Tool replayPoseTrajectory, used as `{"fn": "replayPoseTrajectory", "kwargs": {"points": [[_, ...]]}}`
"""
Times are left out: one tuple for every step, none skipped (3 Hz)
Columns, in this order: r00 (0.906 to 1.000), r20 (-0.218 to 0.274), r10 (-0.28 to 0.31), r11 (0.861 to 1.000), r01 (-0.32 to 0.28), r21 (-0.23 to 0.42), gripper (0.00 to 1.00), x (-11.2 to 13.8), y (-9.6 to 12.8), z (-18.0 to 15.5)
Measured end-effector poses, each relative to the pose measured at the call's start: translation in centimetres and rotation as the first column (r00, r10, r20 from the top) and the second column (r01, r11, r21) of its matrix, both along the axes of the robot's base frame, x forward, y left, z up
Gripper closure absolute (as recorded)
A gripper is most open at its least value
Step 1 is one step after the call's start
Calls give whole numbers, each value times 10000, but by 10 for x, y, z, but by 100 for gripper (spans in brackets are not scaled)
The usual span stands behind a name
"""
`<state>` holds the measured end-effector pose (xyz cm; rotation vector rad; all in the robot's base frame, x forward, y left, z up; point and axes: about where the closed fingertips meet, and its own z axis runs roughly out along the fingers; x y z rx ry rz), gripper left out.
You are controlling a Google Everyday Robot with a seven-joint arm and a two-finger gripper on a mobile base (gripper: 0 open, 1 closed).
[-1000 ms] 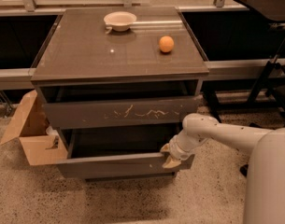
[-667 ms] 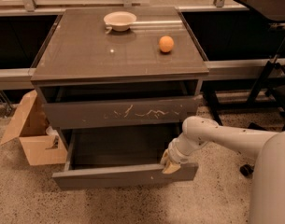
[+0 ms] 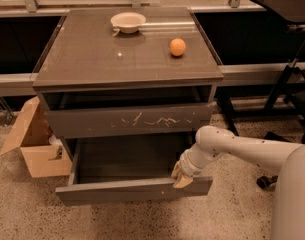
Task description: Open middle drawer
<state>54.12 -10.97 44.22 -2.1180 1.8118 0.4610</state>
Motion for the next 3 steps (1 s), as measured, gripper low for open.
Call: {"fn": "replayPoseTrajectory", "kwargs": {"points": [[10000,0,0,10000,0,0,47,0,0,0],[10000,19,8,10000,-8,28,16,0,-1,1],[9998,186,-51,10000,49,86,0,-1,-6,7]]}}
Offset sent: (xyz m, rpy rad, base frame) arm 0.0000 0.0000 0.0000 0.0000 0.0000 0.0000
